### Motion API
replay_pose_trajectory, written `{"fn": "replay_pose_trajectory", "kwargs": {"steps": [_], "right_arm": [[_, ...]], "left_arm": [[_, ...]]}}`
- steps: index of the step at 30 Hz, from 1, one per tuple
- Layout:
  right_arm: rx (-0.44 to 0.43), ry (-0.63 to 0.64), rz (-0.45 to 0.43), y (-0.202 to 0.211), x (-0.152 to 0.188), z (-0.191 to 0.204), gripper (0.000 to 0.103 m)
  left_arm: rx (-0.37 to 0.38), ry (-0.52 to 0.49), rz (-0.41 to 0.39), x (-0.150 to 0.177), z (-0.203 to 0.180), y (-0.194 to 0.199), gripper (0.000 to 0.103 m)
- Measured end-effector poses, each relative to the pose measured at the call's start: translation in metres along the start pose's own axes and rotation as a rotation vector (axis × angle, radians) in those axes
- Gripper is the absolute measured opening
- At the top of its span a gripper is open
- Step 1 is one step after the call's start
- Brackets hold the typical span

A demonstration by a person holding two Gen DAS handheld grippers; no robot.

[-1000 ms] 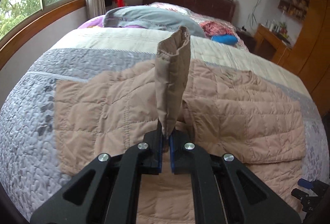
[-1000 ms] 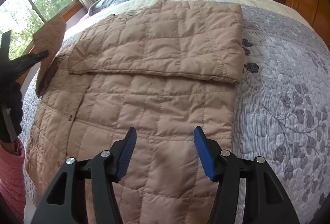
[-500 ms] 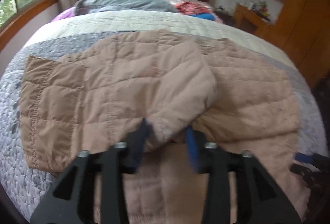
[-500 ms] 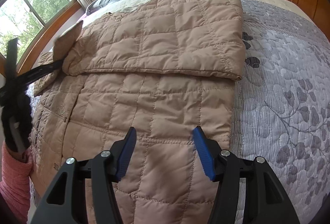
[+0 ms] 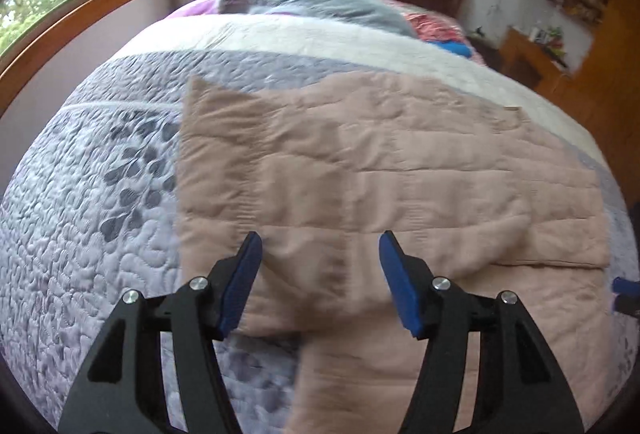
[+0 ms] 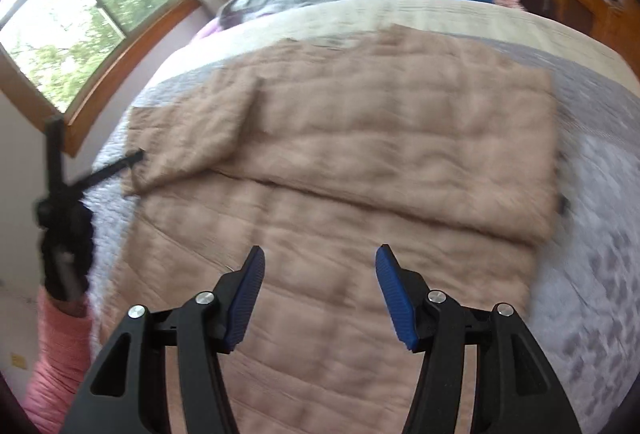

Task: Fold large clothes

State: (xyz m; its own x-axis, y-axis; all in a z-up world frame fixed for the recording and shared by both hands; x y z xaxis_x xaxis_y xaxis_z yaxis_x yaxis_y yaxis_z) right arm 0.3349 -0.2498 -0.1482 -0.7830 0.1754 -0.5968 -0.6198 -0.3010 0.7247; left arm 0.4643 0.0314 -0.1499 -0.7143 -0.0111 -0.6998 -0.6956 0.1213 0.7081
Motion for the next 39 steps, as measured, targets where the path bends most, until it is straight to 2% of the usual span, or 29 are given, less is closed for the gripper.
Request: {"fn": "replay_pose_trajectory", "kwargs": {"steps": [4,11,14,17,19,21,25,28,30,33,36,39], "right_arm": [[-0.032,-0.012,0.064,-0.040,-0.019,0.034,0.058],[-0.052,-0.062,0.118,-0.100,-0.046,0.061,0.056],[-0.059,-0.068,0.137,-0.119,-0.056,0.071,0.050],[-0.070,-0.081,0.170,-0.140,-0.058,0.079,0.039],[-0.098,-0.099,0.189,-0.149,-0.056,0.085,0.024],[-0.102,-0.088,0.187,-0.153,-0.057,0.091,0.015],[-0.156,-0.022,0.094,-0.127,-0.079,0.117,0.013],[-0.219,0.031,-0.004,-0.086,-0.101,0.138,0.012],[-0.215,0.074,-0.069,-0.058,-0.112,0.142,0.012],[-0.196,0.080,-0.131,-0.025,-0.123,0.129,0.012],[-0.127,0.082,-0.190,0.006,-0.130,0.096,0.012],[-0.084,0.051,-0.207,0.020,-0.133,0.062,0.011]], "left_arm": [[0.027,0.017,0.081,0.015,0.010,-0.030,0.058],[0.040,0.017,0.074,0.017,0.007,-0.039,0.059],[0.055,0.028,0.065,0.019,0.009,-0.036,0.059],[0.061,0.033,0.062,0.017,0.005,-0.038,0.059],[0.067,0.039,0.058,0.017,0.006,-0.036,0.059],[0.087,0.064,0.043,0.012,0.009,-0.028,0.056],[0.087,0.116,-0.051,-0.011,0.023,-0.001,0.055],[0.080,0.136,-0.124,-0.025,0.030,0.020,0.055],[0.080,0.133,-0.157,-0.032,0.029,0.031,0.055],[0.082,0.101,-0.176,-0.037,0.019,0.037,0.055],[0.084,0.055,-0.160,-0.038,0.002,0.033,0.055],[0.068,-0.016,-0.132,-0.037,-0.023,0.019,0.055]]}}
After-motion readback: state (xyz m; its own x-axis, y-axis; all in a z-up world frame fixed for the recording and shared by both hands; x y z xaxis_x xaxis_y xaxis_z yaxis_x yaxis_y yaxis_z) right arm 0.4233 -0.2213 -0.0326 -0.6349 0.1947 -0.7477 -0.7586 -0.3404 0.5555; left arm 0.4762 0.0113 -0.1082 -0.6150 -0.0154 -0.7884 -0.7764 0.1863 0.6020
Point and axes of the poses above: each gripper's, at about its wrist camera, not at the fingertips, and y roughly against the way its jaws point, z to its left, x to its underside, the point moved 9 cm from there along -y, roughly the way its jaws point, and after that the axes turned 11 degrees about -z, right-handed, at the moved point
